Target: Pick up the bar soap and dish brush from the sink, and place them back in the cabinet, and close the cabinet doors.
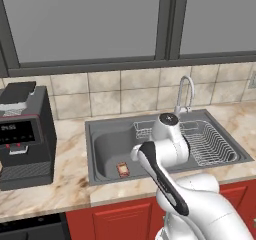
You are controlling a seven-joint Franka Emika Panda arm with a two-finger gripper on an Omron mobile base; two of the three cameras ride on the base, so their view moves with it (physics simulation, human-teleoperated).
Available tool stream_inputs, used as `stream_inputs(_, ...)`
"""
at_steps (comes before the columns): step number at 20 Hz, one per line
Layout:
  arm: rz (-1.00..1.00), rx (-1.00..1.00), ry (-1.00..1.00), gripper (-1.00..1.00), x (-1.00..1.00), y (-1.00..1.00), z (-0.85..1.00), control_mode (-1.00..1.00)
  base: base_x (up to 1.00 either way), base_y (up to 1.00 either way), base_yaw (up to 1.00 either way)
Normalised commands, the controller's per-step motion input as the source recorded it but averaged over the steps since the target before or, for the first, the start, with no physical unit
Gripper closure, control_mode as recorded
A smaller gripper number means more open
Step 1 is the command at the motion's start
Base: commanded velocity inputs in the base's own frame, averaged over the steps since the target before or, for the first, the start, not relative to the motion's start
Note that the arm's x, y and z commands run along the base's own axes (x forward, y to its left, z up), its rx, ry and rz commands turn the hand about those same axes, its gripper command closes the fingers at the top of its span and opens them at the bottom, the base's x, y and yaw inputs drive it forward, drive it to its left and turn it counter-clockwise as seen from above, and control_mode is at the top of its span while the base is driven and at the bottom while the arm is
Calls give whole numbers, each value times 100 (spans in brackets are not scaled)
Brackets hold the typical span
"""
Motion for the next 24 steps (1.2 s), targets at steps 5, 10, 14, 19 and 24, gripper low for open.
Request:
stream_inputs(5, 0, 0, 1, -100, 46, 19, -19, -100, 0, 0, 0)
stream_inputs(10, 0, 0, 1, -100, 45, 20, -17, -100, 0, 0, 0)
stream_inputs(14, 0, 0, 0, -100, 37, 8, -24, -100, 0, 0, 0)
stream_inputs(19, 0, 0, 0, -100, 30, 0, -27, -100, 0, 0, 0)
stream_inputs(24, 0, 0, 0, -100, 27, 0, -33, -100, 0, 0, 0)
